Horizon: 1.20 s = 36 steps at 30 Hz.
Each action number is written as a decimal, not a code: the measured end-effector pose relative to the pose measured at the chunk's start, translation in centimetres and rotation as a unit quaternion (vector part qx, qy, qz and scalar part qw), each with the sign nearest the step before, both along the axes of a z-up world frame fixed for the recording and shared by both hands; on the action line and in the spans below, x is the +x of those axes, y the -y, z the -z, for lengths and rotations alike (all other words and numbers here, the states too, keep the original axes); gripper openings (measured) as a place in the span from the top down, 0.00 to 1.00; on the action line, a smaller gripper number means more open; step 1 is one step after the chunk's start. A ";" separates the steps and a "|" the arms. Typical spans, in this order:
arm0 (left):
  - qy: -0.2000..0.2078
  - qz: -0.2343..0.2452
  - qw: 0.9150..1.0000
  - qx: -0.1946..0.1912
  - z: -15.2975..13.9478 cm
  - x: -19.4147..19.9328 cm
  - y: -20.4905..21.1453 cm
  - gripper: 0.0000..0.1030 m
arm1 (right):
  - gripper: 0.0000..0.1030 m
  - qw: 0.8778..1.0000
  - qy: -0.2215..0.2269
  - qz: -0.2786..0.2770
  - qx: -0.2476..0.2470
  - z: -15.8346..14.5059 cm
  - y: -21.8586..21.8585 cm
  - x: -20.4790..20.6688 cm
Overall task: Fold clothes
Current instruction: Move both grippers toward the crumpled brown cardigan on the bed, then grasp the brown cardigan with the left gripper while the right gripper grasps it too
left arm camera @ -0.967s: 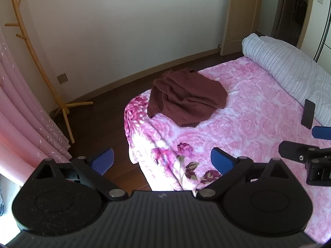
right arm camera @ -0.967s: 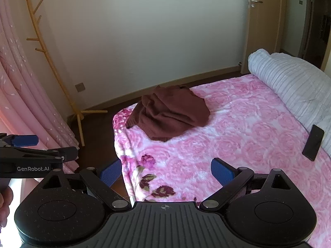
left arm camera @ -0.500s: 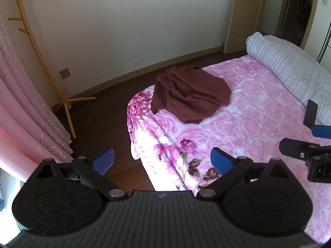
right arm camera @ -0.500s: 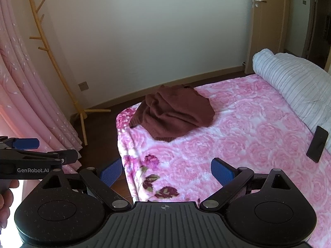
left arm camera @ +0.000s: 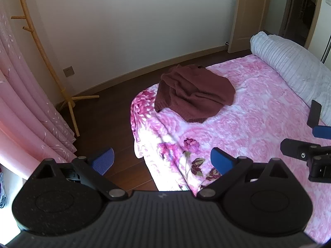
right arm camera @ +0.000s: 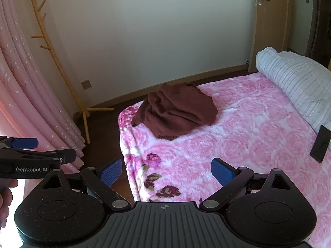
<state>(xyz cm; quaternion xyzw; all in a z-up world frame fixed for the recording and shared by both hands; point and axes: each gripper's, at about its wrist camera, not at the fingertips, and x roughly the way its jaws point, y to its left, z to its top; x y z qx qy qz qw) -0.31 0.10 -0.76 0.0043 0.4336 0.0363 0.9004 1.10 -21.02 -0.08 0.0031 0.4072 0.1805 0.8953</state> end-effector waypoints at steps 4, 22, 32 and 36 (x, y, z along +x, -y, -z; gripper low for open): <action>-0.002 -0.006 1.000 0.002 0.2 0.2 0.4 0.04 | 0.07 1.000 -0.004 -0.006 0.001 0.2 0.2 0.5; -0.007 -0.017 1.000 0.009 0.9 2.1 4.2 0.04 | 0.07 1.000 -0.010 -0.016 0.007 1.3 5.0 3.4; -0.036 0.009 0.999 0.010 3.0 6.0 4.3 0.04 | 0.07 1.000 -0.022 0.016 0.008 2.4 7.1 6.4; -0.053 0.031 0.998 0.002 5.3 9.9 3.8 0.04 | 0.07 0.999 -0.029 0.027 -0.004 3.5 6.8 9.1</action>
